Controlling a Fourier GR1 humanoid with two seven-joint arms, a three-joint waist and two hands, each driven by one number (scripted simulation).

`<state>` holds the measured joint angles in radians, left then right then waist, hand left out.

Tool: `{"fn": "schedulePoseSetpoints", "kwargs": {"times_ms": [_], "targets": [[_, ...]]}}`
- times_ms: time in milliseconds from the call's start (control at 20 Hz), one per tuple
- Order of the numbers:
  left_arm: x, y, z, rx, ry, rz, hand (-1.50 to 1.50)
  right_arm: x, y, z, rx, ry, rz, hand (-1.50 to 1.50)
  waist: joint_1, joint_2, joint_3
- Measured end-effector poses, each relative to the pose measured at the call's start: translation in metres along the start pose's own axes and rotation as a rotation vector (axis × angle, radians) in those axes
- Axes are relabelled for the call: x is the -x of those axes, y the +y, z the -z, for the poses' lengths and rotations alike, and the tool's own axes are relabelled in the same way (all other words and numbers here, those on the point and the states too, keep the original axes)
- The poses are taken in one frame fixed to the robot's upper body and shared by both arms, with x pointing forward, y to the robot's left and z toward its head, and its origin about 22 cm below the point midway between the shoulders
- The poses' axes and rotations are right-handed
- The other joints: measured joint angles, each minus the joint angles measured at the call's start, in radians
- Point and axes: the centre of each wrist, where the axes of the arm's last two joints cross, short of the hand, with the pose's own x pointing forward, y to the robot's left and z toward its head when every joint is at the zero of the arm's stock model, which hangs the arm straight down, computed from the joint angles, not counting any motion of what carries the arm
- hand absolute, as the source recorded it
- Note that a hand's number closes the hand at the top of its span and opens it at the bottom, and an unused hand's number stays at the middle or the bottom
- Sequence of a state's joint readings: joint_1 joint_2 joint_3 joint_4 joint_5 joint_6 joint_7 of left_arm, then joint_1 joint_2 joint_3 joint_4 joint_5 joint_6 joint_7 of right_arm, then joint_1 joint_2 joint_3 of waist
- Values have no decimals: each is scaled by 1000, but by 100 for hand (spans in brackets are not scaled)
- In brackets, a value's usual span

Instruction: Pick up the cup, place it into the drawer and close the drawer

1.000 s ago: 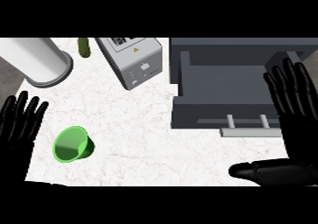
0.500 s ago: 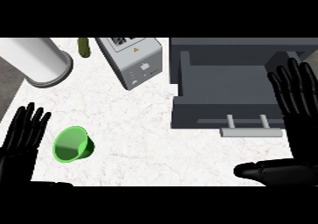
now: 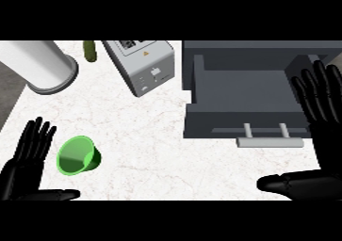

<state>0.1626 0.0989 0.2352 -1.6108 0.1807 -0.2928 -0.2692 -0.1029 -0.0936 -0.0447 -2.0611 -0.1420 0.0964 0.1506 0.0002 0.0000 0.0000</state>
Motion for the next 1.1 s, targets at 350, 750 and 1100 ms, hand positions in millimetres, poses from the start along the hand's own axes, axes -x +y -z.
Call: {"fn": "schedulePoseSetpoints", "kwargs": {"times_ms": [350, 750, 1100], "targets": [[29, 10, -1, -2, 41, 6, -150, -4, 5, 0, -6, 0, 1, -150, 0, 0, 0], [63, 25, -1, -22, 59, -3, -150, -8, 2, 2, -8, -4, 8, -150, -1, 0, 0], [93, 27, -3, -44, 57, 4, -150, -10, 0, 3, -21, -2, 7, -150, -2, 0, 0]]}}
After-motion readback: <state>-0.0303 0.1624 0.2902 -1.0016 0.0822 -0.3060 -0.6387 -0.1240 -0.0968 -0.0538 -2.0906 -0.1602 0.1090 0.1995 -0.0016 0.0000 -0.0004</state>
